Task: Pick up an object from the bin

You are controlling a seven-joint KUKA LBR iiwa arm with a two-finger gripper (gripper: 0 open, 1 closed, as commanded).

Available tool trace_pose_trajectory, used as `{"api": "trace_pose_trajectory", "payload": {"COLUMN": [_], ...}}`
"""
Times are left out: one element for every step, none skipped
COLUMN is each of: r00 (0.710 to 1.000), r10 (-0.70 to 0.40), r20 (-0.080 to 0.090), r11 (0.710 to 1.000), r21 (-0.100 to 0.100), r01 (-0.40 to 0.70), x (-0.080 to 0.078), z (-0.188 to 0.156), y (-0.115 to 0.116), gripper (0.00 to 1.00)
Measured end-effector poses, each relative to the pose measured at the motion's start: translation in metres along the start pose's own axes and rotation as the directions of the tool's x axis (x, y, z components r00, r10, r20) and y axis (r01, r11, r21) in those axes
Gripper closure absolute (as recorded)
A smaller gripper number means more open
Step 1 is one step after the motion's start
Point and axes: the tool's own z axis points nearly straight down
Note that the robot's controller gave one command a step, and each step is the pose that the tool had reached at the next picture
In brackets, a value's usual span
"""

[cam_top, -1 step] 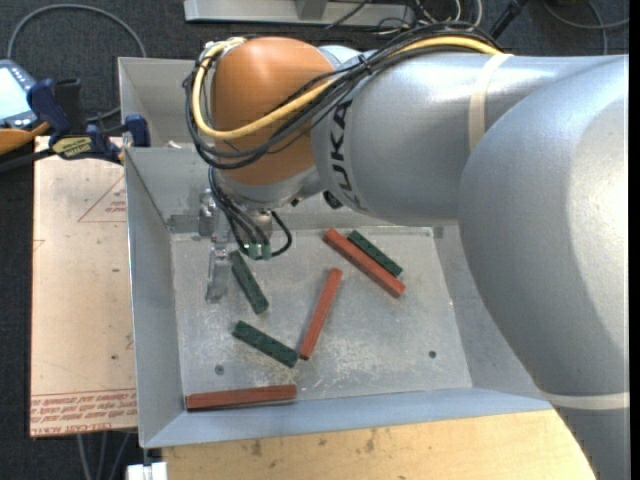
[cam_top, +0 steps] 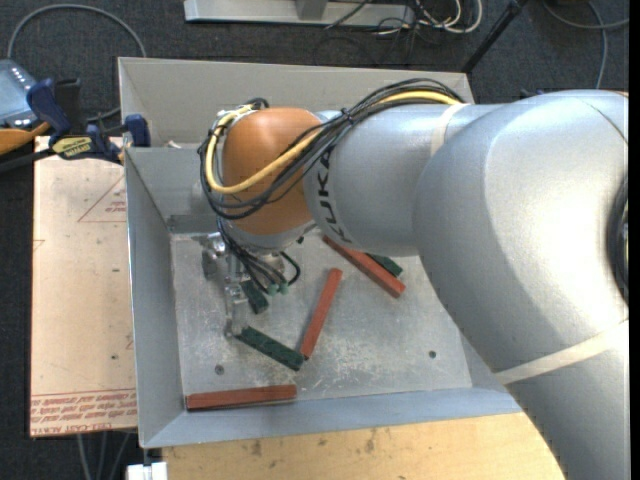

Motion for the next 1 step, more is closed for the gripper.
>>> {"api": "trace_pose_trajectory", "payload": {"r00": [0.973], "r10": [-0.231], "r20": [0.013], "r11": [0.973], "r21": [0.001], "r01": [0.231], "x": [-0.0078], "z": [-0.0861], "y": [0.0148], "gripper": [0.0]}}
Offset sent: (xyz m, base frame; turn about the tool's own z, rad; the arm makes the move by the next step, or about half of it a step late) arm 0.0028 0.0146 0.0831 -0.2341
